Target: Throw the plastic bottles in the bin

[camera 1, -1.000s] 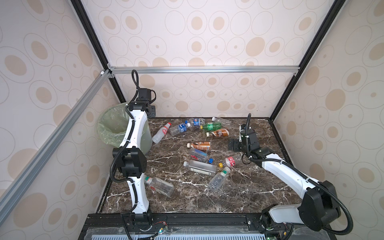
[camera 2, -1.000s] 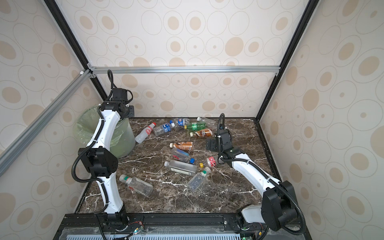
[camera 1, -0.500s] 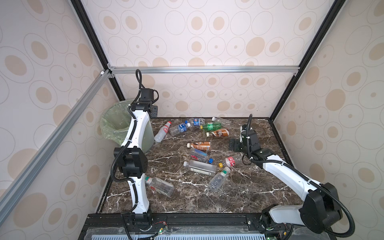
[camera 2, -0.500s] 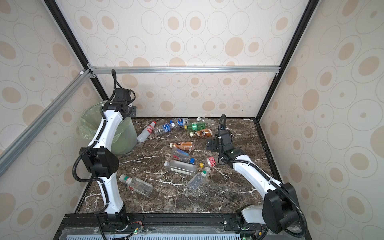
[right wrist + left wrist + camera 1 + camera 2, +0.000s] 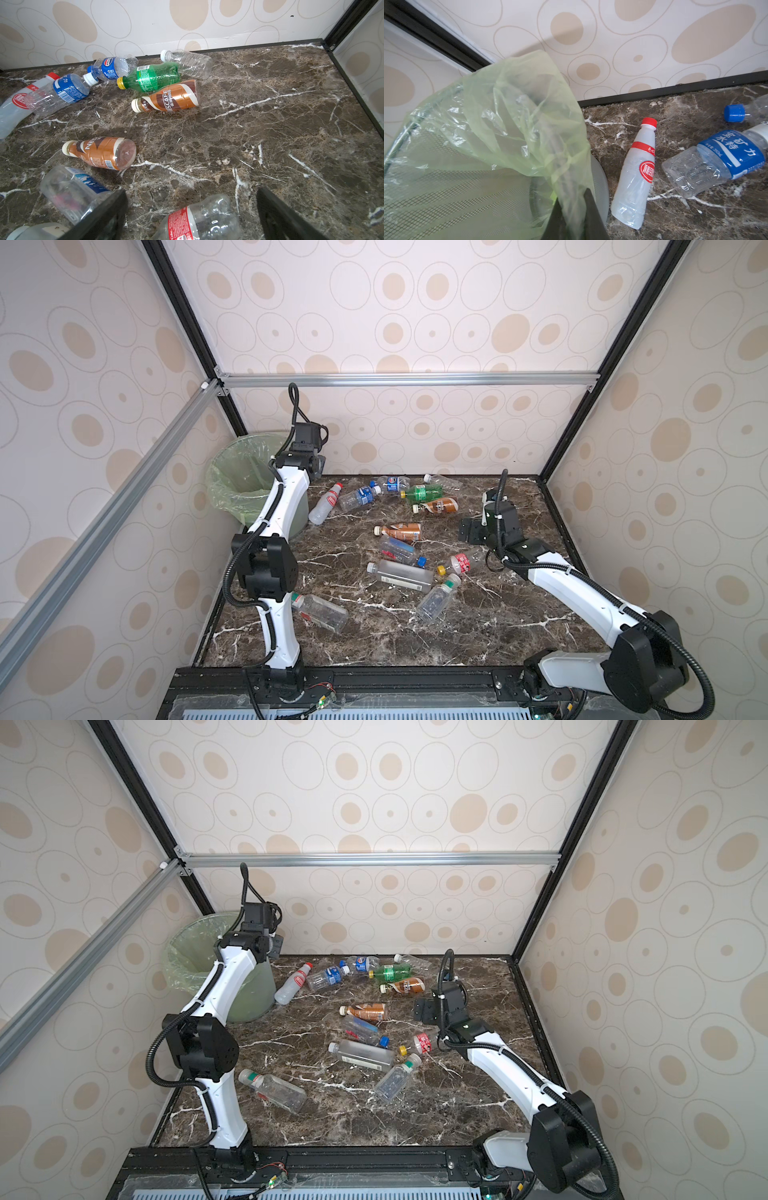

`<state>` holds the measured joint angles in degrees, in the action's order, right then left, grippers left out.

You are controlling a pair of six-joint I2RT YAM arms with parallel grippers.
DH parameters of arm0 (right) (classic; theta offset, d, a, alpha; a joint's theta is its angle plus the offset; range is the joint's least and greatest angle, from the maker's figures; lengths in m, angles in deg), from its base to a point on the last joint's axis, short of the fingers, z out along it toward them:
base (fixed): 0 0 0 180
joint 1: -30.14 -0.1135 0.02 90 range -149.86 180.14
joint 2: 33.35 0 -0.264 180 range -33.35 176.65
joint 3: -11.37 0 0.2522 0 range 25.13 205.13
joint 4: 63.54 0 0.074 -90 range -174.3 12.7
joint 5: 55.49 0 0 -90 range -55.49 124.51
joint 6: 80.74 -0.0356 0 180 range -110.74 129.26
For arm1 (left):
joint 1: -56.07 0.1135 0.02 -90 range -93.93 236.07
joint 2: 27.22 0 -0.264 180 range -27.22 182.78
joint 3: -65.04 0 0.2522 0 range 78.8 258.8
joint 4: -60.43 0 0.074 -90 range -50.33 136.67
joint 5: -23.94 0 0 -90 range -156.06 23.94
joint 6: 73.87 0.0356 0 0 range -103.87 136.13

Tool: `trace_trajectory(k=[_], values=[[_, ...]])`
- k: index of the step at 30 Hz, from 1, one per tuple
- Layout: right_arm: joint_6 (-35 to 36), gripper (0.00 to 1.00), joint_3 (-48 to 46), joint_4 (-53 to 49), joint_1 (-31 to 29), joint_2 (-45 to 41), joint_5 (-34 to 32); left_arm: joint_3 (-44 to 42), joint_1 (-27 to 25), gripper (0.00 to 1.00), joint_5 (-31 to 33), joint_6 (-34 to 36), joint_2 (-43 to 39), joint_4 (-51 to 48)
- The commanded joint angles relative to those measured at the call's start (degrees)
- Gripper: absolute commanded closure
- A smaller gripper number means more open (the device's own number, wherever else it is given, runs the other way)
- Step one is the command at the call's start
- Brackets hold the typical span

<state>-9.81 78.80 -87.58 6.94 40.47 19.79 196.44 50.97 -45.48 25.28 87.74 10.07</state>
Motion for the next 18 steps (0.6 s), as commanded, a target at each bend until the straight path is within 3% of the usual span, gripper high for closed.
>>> trace_trajectory(k=[1,18], values=[[-0.8,0.0,-0.7,-0.5,-0.4,-2.0,0.4,1.8,-0.1,1.0,2.4,5.7,-0.7,4.7],[-0.9,0.0,-0.8,-0.9,-0.4,-3.1,-0.2,5.5,-1.3,1.0,-4.7,6.1,0.3,4.0]])
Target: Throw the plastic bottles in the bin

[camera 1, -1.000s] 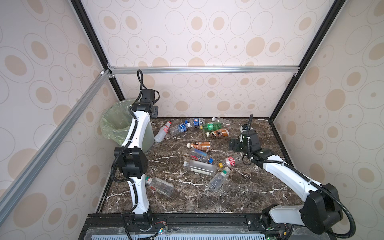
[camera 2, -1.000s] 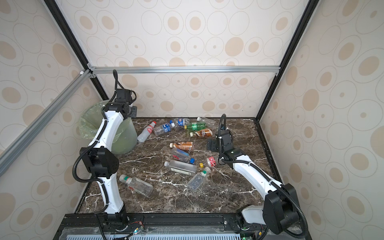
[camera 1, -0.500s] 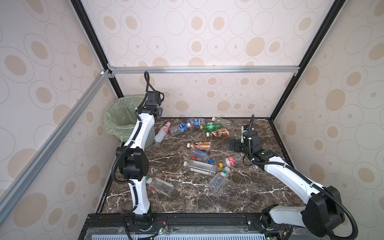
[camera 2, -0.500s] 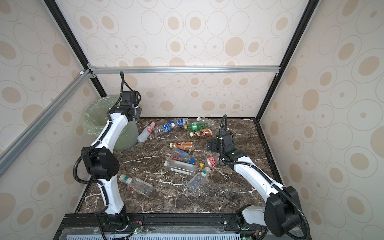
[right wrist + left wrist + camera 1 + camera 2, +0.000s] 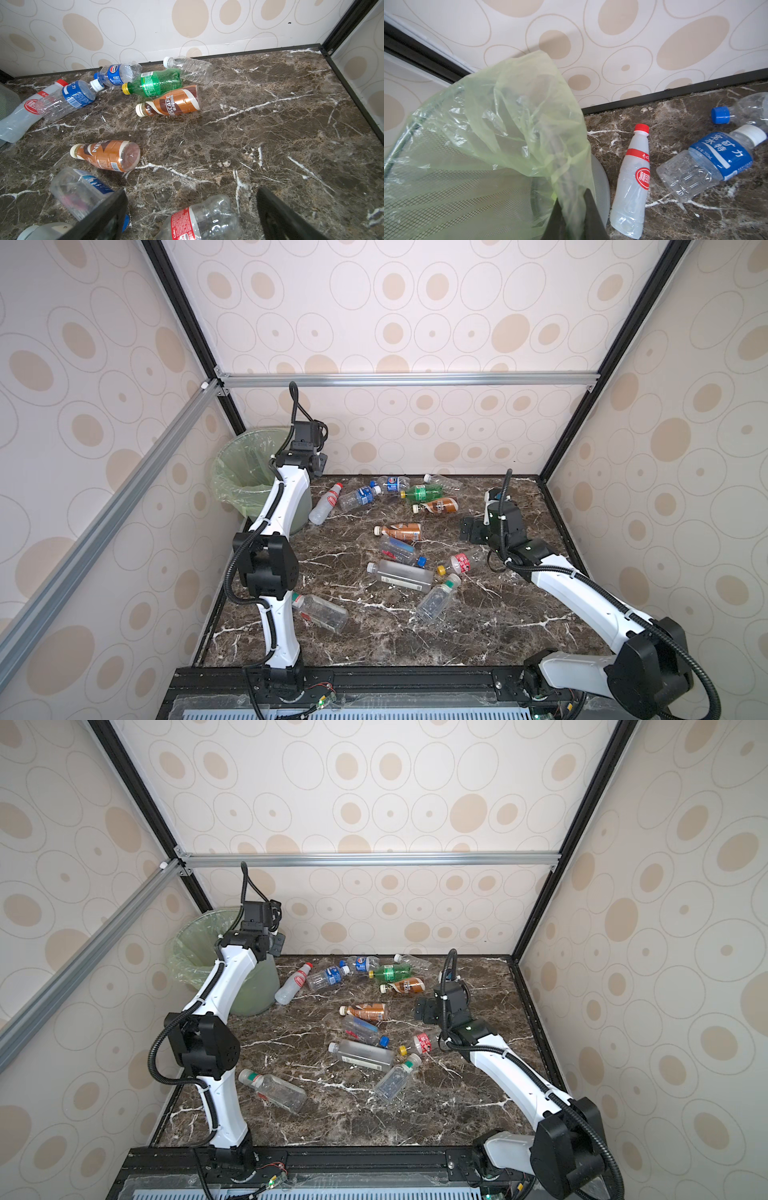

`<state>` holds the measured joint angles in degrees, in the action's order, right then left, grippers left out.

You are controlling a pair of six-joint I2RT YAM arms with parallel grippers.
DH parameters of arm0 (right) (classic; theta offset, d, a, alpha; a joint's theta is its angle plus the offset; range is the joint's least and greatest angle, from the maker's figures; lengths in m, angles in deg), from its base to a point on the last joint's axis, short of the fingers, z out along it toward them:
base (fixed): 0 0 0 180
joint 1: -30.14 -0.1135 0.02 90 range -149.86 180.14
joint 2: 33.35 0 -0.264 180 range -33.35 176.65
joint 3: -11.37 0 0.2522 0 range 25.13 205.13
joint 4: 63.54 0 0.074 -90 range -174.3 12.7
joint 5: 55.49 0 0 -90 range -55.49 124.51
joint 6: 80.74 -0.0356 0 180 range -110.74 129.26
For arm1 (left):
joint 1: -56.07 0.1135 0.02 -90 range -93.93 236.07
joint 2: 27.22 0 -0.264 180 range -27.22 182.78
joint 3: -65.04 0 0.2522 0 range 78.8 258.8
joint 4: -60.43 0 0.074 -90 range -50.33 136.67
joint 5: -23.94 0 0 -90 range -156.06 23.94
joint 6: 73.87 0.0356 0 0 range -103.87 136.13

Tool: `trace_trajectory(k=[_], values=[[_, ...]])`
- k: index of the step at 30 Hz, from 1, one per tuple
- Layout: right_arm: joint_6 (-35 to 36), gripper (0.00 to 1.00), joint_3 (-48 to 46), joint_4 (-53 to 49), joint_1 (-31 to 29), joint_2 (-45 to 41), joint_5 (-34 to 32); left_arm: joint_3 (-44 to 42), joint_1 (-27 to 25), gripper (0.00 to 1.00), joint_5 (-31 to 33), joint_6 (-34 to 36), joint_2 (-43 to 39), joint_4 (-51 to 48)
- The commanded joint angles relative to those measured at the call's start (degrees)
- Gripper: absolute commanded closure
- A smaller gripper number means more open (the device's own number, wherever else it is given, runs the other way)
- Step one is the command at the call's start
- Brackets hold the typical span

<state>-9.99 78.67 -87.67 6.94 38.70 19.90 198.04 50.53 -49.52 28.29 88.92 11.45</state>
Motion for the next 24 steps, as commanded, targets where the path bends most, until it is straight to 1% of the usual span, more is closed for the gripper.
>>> trace_trajectory(k=[1,4,9,12,24], values=[[-0.7,0.0,-0.7,-0.7,-0.4,-1.4,-0.3,4.1,-1.0,1.0,-1.4,3.1,-1.0,2.2],[-0.9,0.0,-0.9,-0.7,-0.3,-1.5,-0.3,3.6,-1.7,1.0,-2.8,3.4,-1.9,1.8],[-1.1,0.0,-0.9,-0.7,-0.3,-1.7,-0.1,3.7,-2.0,1.0,-2.9,3.4,-2.6,0.9],[-1.1,0.0,-1.1,-0.9,-0.4,-2.2,-0.3,3.4,-2.6,1.0,-4.2,2.8,-3.3,0.5],[-1.7,0.0,-1.7,-1.3,-0.3,-3.8,-0.4,3.4,-4.9,1.0,-4.5,1.9,-2.9,-2.8]])
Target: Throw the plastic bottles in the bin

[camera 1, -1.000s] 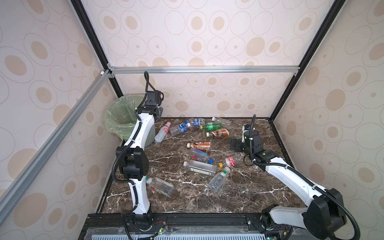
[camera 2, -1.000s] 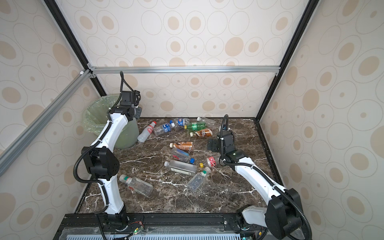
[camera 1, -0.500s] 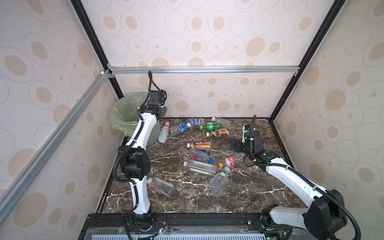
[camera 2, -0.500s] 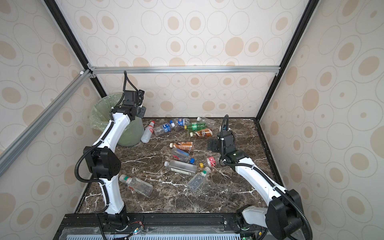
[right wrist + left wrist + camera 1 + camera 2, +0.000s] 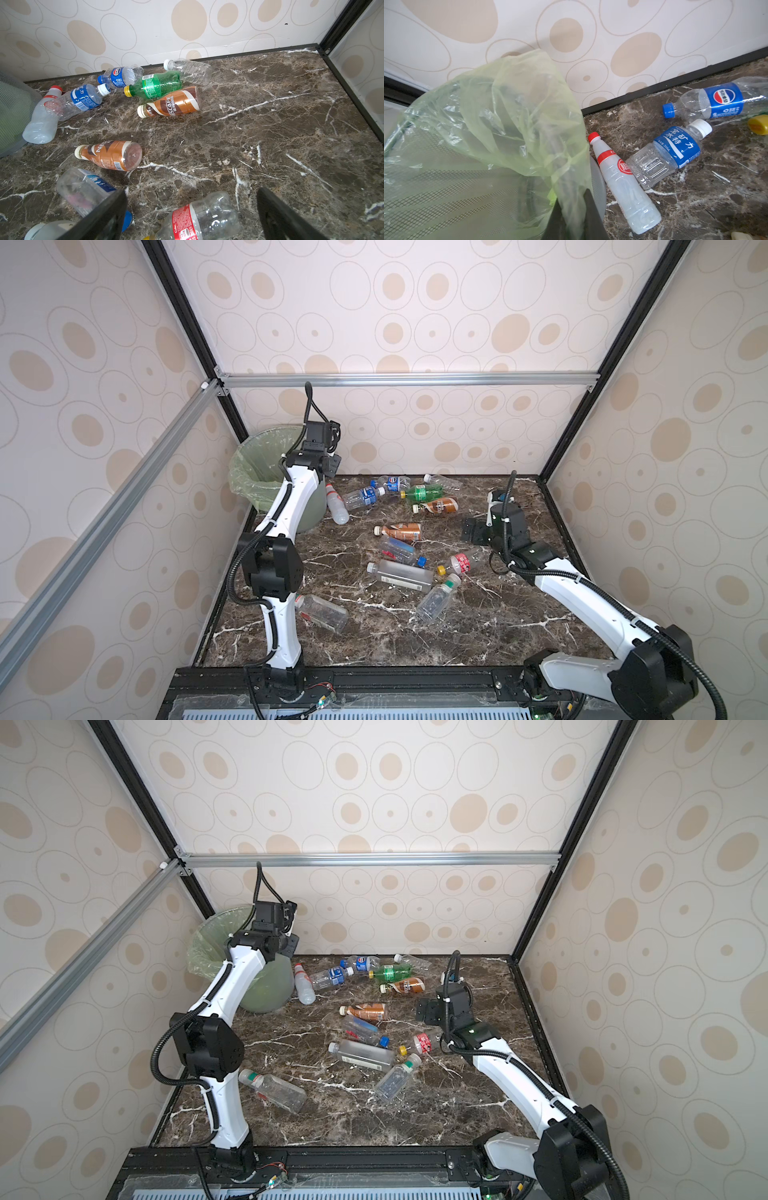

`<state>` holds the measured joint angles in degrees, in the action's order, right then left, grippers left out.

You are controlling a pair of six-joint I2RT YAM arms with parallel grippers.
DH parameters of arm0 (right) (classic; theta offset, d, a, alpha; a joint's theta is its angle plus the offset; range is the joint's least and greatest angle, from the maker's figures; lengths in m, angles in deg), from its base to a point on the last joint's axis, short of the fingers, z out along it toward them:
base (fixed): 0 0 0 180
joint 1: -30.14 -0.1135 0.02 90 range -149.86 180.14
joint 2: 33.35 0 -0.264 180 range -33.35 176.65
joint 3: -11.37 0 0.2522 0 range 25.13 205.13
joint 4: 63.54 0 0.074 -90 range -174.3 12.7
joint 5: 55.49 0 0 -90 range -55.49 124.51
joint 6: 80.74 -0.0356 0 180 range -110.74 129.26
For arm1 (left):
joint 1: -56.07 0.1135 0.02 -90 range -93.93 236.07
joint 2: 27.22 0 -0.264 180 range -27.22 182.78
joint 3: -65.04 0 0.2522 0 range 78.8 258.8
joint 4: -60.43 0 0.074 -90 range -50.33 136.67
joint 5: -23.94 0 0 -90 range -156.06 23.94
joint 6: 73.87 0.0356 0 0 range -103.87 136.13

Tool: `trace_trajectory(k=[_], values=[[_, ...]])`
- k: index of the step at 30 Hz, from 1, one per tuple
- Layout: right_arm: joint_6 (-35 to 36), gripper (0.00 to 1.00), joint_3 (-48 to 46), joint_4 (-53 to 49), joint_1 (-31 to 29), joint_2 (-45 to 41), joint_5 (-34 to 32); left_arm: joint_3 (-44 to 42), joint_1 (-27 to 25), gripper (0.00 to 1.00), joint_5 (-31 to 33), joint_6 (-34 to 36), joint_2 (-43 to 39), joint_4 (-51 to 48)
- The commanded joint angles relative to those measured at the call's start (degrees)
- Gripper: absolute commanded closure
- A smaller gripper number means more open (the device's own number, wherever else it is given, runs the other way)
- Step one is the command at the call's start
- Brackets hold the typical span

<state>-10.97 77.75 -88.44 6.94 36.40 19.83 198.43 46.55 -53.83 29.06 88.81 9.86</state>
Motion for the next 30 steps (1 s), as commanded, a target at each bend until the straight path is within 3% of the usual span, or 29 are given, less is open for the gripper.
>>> trace_trajectory(k=[1,30], values=[[-0.7,0.0,-0.9,-0.6,-0.3,-1.6,-0.4,2.9,-1.2,1.0,-0.3,0.8,-2.8,-1.5],[-1.7,0.01,-1.0,-0.8,-1.0,-0.6,-0.5,-2.2,-8.5,1.0,-3.0,-2.4,-7.0,-5.0]])
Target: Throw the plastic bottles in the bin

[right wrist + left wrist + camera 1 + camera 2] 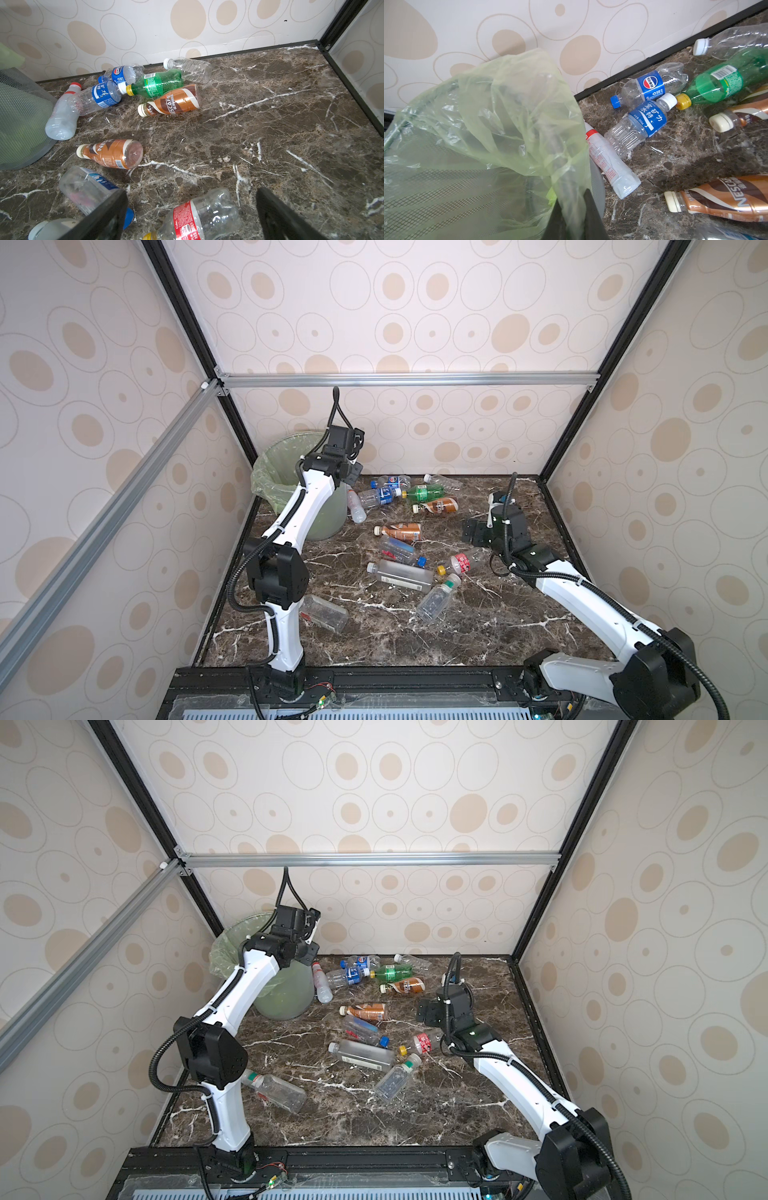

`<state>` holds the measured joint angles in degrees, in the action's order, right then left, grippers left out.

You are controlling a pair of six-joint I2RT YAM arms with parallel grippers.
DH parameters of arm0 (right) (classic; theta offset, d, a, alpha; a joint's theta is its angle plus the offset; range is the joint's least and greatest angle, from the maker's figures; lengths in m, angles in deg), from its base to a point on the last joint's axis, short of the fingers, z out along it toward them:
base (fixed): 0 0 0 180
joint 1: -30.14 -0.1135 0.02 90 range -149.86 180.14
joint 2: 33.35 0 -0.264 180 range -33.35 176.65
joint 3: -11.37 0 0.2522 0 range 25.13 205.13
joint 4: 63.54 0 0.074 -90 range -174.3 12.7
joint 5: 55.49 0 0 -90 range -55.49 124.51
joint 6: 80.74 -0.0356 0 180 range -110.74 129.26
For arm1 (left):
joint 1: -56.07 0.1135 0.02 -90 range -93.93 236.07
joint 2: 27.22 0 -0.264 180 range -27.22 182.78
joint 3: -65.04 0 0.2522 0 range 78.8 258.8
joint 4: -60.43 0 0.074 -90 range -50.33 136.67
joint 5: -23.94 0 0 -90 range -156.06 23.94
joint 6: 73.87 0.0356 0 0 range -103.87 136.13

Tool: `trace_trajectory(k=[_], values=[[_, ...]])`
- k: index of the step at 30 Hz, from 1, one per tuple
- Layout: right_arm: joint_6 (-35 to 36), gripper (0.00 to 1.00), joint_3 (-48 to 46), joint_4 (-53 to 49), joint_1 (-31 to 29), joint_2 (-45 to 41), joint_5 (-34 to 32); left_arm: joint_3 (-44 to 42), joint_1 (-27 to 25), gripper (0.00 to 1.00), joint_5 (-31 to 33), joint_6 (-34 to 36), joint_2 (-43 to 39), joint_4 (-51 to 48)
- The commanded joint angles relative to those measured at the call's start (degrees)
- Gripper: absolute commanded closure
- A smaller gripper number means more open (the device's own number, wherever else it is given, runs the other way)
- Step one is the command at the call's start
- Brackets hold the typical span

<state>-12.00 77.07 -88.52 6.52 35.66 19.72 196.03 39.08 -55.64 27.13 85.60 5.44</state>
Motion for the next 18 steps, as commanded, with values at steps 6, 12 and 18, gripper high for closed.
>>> trace_trajectory(k=[6,12,18], values=[[-0.5,0.0,0.4,-1.4,-0.8,1.5,-0.8,-0.5,-1.6,1.0,-2.7,-0.8,-4.1,-1.2],[-0.7,0.0,-0.1,-1.4,-1.1,1.5,-1.4,-0.9,-1.7,1.0,-3.0,-0.8,-4.7,-1.2],[-0.8,0.0,-0.1,-1.6,-1.3,1.6,-1.5,-1.0,-1.8,0.88,-3.6,-1.4,-4.0,-1.5]])
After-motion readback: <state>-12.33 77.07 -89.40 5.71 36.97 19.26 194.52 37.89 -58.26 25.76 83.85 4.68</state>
